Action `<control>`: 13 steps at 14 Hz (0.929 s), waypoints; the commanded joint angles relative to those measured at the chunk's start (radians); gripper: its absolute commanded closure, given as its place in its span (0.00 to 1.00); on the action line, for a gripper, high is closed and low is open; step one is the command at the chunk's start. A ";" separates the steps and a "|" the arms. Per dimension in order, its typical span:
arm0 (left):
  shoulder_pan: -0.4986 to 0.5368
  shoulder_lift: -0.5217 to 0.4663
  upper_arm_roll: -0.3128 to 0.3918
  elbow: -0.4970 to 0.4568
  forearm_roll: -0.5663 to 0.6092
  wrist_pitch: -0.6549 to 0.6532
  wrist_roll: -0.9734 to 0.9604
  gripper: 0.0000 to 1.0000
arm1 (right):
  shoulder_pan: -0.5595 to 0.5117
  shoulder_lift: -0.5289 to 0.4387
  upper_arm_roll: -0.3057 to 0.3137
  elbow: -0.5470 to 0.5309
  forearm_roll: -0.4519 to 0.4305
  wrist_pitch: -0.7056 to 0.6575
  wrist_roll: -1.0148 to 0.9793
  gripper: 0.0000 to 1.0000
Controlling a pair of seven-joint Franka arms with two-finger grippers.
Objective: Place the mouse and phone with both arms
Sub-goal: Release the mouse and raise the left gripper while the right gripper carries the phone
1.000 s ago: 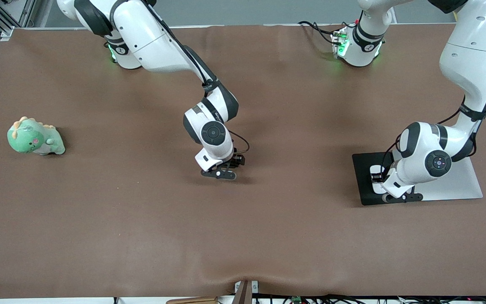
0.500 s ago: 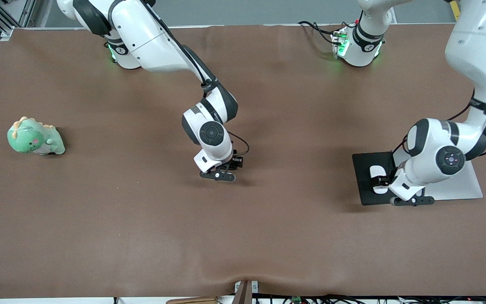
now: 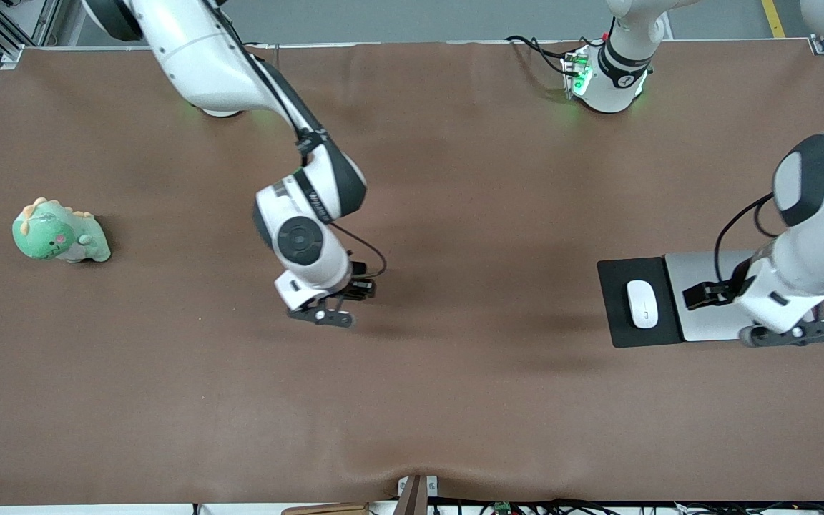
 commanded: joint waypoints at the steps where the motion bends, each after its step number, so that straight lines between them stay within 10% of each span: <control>1: 0.007 -0.092 -0.007 0.007 -0.022 -0.067 0.010 0.00 | -0.120 -0.094 0.018 -0.103 -0.012 -0.021 -0.121 1.00; 13: 0.009 -0.314 -0.022 -0.001 -0.105 -0.261 0.035 0.00 | -0.592 -0.226 0.015 -0.466 -0.090 0.150 -0.690 1.00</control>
